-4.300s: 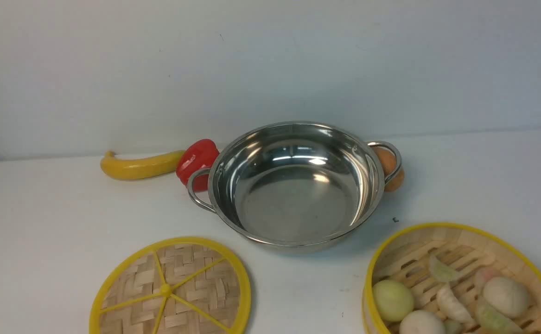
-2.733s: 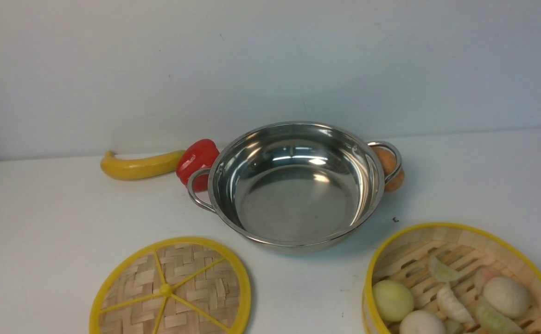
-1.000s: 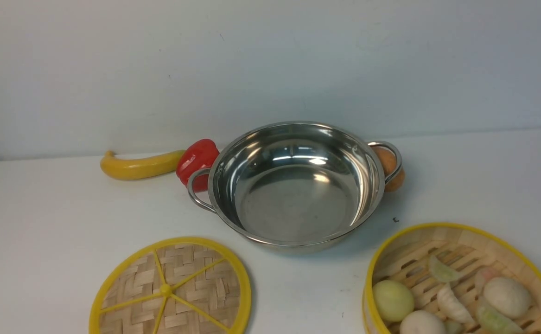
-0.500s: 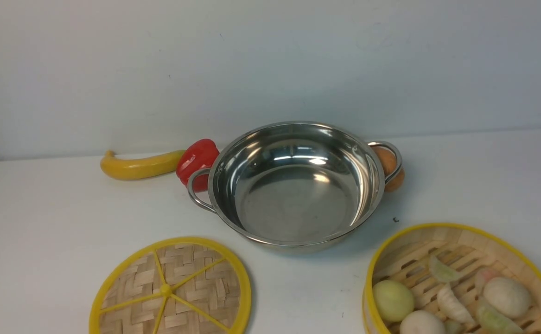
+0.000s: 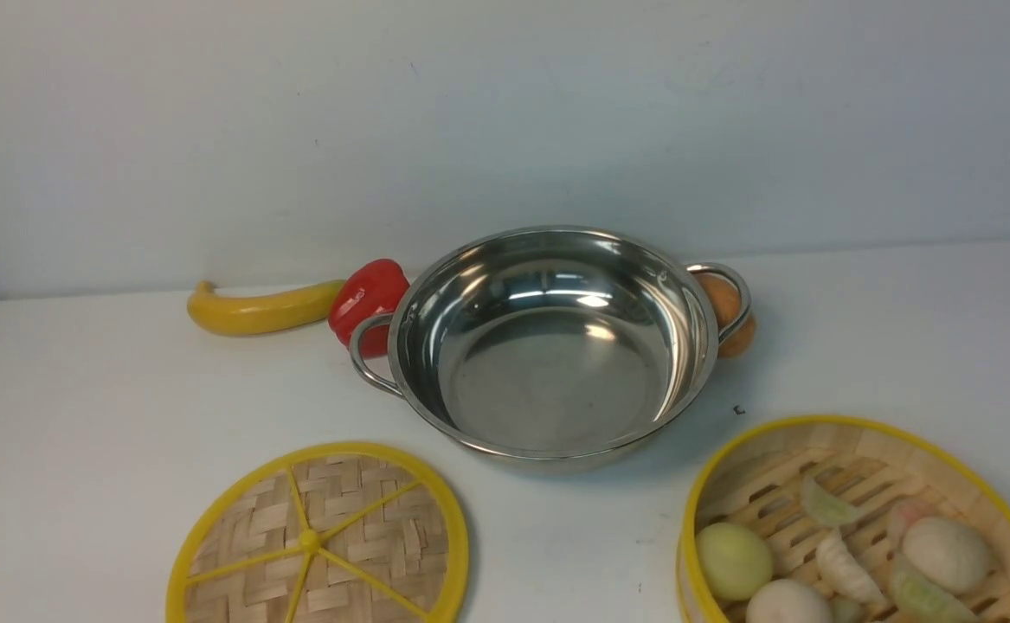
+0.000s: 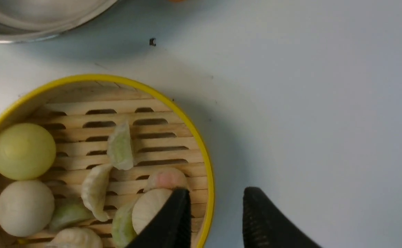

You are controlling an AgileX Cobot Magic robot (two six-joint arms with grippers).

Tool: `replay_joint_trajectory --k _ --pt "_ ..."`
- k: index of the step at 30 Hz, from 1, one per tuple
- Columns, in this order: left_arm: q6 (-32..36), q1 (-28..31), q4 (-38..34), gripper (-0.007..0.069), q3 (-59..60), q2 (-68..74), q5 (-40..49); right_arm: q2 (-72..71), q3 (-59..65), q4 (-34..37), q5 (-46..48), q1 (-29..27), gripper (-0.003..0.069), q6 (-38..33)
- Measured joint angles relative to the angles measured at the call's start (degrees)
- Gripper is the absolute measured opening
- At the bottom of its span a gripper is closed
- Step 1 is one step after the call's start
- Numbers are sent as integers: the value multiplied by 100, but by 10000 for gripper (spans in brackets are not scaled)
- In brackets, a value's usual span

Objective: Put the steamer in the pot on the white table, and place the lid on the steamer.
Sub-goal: 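Reach for and grasp the rim of the bamboo steamer holding the buns with the right gripper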

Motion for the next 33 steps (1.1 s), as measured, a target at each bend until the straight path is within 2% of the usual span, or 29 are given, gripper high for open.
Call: replay_joint_trajectory --k 7,15,22,26,30,33 --pt "0 0 0 242 0 0 0 522 30 126 -9 4 238 -149" --pt "0 0 0 242 0 0 -5 532 771 103 -79 4 246 -239" --pt "0 0 0 242 0 0 -5 559 1000 103 -961 4 255 -241" --pt "0 0 0 242 0 0 -5 780 1000 103 -1052 4 303 -234" --pt "0 0 0 242 0 0 -5 1233 1018 109 -1221 4 382 -129" --pt "0 0 0 242 0 0 -5 1412 1028 120 -1276 4 398 -123"
